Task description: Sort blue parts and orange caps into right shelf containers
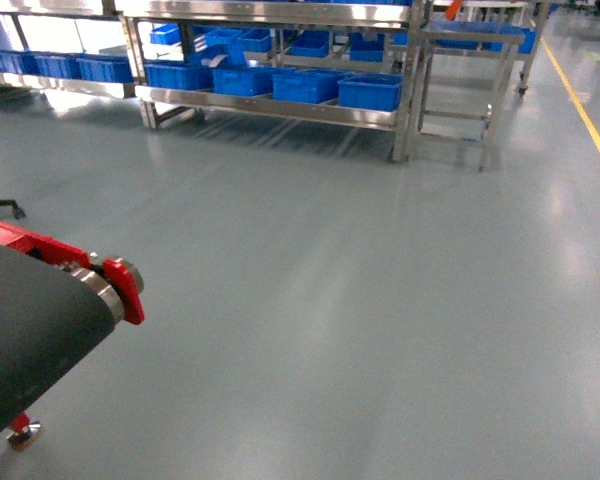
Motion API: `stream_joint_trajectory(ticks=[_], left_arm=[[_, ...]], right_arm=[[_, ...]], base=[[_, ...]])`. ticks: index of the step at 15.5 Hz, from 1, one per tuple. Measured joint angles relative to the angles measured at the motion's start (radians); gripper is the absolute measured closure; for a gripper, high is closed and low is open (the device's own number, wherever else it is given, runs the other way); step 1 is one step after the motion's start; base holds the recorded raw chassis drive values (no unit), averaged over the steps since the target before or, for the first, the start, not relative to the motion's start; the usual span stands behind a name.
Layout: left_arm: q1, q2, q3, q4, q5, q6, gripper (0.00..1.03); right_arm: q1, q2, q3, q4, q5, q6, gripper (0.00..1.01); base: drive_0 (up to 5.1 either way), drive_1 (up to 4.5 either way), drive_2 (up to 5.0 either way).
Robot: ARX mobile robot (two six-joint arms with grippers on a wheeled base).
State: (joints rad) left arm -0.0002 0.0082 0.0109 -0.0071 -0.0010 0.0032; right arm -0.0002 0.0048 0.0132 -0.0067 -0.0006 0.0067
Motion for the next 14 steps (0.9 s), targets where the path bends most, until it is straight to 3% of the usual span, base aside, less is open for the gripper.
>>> stream_joint_trajectory(ticks=[14], left_arm=[[0.000, 0.000, 0.000, 0.000, 0.000, 0.000, 0.61]], right_arm=[[0.000, 0.000, 0.000, 0.000, 0.000, 0.000, 0.62]], base=[[-1.6, -1.58, -1.6]])
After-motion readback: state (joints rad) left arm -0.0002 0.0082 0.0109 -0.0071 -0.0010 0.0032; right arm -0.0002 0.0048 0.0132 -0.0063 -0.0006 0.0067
